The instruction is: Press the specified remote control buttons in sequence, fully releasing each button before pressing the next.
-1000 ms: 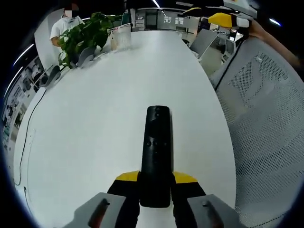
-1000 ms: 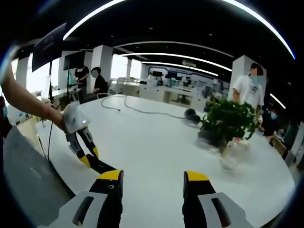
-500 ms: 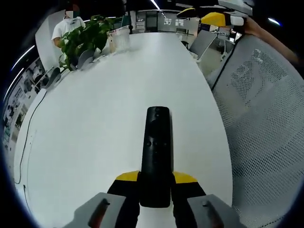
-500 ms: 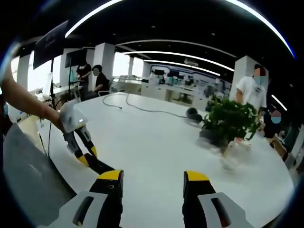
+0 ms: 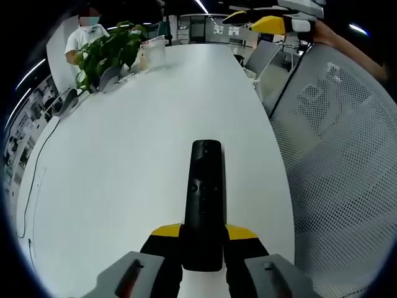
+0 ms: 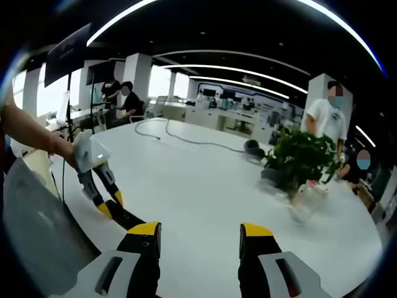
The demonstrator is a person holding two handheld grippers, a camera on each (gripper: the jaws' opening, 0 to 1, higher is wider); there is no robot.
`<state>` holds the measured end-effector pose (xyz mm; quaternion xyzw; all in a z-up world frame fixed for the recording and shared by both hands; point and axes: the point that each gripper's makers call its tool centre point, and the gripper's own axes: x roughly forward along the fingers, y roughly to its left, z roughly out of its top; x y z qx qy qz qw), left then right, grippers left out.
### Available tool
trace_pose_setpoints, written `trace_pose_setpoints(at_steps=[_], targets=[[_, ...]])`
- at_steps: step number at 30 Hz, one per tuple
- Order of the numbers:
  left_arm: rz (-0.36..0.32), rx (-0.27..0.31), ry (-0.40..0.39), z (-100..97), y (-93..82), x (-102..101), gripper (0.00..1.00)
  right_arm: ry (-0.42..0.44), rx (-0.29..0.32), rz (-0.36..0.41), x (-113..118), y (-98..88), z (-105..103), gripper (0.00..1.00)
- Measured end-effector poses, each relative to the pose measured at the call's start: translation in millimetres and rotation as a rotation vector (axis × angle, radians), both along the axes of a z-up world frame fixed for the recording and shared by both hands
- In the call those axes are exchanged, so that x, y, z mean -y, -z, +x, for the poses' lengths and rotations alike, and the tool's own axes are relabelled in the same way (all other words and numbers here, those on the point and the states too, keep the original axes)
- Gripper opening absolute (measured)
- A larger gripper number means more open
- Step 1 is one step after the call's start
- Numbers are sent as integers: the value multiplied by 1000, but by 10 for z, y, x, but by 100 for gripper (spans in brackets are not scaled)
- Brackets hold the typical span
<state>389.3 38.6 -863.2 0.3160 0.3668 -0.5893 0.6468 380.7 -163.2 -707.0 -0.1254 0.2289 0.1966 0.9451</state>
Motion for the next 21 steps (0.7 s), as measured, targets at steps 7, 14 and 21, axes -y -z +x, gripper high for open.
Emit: trace_pose_setpoints(at_steps=[7, 14, 21], targets=[[-14, -10, -6, -68, -4, -1, 24, -4, -3, -3, -10, 8, -1, 48], [-18, -8, 3, -142, -4, -3, 24, -8, -4, -3, -20, 11, -3, 48], [-10, -2, 13, -184, -3, -1, 24, -10, -6, -4, -26, 15, -2, 48]])
